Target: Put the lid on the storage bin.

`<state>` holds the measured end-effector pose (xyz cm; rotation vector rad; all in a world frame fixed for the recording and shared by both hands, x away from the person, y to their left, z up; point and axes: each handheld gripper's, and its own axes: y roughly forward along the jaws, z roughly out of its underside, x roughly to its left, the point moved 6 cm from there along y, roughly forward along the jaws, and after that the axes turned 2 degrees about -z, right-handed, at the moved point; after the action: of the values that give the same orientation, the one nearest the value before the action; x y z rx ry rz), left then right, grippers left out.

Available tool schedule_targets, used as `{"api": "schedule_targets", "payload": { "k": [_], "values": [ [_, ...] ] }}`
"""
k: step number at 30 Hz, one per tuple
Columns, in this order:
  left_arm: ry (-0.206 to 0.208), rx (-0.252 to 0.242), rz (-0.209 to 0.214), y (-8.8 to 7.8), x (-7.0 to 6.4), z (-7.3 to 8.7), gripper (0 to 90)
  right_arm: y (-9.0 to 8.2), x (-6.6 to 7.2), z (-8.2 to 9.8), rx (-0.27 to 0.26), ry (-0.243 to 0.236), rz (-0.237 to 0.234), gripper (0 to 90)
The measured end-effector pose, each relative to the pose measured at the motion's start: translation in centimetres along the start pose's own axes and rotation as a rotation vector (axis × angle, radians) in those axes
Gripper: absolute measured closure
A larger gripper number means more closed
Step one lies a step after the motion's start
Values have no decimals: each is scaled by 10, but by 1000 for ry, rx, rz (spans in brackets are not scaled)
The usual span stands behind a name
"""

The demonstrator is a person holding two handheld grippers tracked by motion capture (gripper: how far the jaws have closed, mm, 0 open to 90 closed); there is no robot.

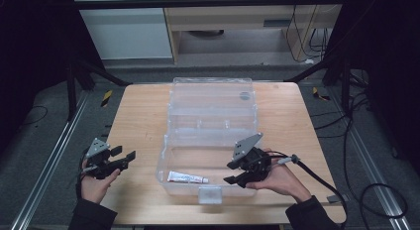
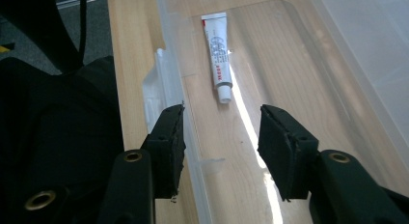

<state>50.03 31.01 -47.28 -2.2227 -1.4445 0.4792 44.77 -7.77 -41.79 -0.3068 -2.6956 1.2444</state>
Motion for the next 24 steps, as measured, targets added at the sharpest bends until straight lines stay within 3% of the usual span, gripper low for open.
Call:
{"api": "schedule_targets", "payload": {
  "k": [11,15,19,24],
  "values": [
    [19,7,12,-1,-1,-4,379,20,10,0,79,-24,-66,562],
    [47,12,22,-2,-3,-10,379,27,14,2,114,-33,-88,581],
    [74,4,38,-3,-9,-19,379,35,16,6,153,-35,-114,599],
    [136,-17,80,-3,-21,-44,387,42,18,8,178,-34,-126,621]
  ]
}}
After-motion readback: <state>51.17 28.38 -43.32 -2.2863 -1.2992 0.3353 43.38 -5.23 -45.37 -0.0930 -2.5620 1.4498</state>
